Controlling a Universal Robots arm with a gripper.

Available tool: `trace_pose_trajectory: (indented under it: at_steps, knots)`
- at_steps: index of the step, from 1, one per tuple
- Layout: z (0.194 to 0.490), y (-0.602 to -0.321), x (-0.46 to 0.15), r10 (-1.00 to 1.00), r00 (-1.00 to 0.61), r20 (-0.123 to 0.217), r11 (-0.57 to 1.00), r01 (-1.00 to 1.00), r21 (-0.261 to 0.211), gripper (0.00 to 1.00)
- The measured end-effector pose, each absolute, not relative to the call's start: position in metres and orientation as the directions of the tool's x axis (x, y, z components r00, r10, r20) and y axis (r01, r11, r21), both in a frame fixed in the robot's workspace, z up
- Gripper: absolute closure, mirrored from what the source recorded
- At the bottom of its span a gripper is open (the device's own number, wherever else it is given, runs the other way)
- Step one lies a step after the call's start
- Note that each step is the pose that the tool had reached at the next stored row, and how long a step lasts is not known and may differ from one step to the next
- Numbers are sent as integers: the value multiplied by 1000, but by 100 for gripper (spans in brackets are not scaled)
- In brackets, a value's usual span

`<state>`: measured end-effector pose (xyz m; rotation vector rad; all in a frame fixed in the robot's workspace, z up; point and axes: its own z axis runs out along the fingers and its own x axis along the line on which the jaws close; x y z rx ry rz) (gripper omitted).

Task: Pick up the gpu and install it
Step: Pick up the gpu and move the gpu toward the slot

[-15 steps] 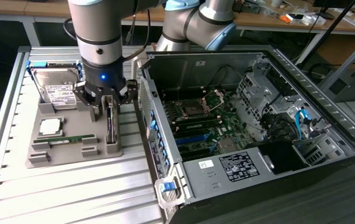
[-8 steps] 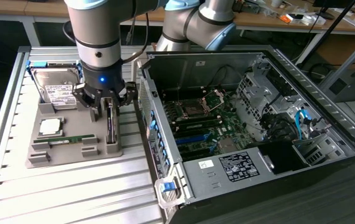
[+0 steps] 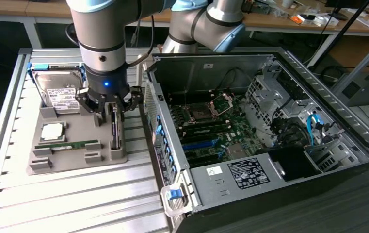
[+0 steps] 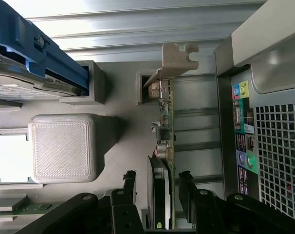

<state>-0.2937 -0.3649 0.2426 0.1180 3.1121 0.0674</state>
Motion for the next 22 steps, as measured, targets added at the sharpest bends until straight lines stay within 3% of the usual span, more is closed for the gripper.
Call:
trace_pose_trajectory:
  at_steps: [2,5,22]
  knots:
    - [243,-365,-294,76,-997,-25,996,75,44,53]
    - [243,-365,-294,76,-997,-25,996,75,44,72]
    - [243,-365,-294,76,-997,-25,996,75,44,73]
